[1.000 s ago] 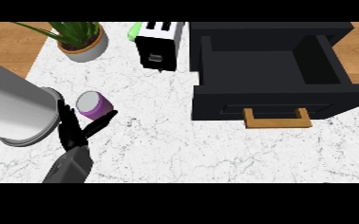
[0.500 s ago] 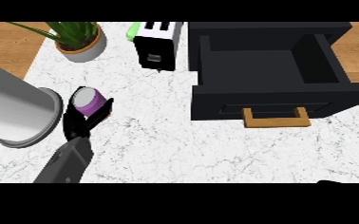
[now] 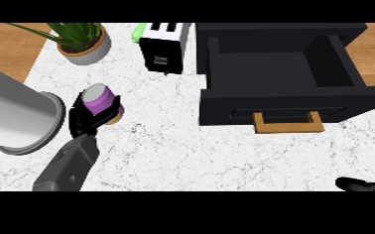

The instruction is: Pick up the can, place it into the drawer and close the drawer

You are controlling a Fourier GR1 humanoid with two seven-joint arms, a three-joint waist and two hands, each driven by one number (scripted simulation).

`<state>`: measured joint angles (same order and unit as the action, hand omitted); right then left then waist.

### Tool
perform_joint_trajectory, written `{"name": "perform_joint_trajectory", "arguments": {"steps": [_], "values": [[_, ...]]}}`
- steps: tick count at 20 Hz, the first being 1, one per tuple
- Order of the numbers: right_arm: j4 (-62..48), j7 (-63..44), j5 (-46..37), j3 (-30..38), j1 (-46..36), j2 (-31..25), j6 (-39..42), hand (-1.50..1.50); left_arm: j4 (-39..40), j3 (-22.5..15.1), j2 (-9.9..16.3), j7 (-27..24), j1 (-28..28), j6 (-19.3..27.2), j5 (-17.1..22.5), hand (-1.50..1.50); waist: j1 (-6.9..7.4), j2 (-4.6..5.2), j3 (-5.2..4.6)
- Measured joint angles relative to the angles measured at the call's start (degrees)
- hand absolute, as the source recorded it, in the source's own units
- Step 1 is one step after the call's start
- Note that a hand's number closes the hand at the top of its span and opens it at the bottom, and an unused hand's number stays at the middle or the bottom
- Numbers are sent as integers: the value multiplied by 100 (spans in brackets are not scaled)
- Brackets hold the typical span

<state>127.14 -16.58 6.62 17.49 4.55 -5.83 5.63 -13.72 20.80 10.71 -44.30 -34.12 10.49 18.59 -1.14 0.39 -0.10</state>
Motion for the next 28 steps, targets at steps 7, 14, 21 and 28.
{"name": "perform_joint_trajectory", "arguments": {"steps": [7,14,21,28], "values": [[207,4,-85,-80,201,110,14,-150,-29,-365,-219,104,-323,-531,-254,150,-4,-15,3],[162,-56,-116,12,67,33,-39,-150,-283,-957,-674,489,-658,-973,-670,150,56,-37,9],[197,-131,-141,113,42,-4,-92,-150,-1348,-1443,-883,1546,-1007,-705,-904,150,149,-77,15],[269,-106,-262,48,90,74,-126,-150,-2710,-1966,-1020,3019,-1379,-281,-748,150,149,-84,15]]}}
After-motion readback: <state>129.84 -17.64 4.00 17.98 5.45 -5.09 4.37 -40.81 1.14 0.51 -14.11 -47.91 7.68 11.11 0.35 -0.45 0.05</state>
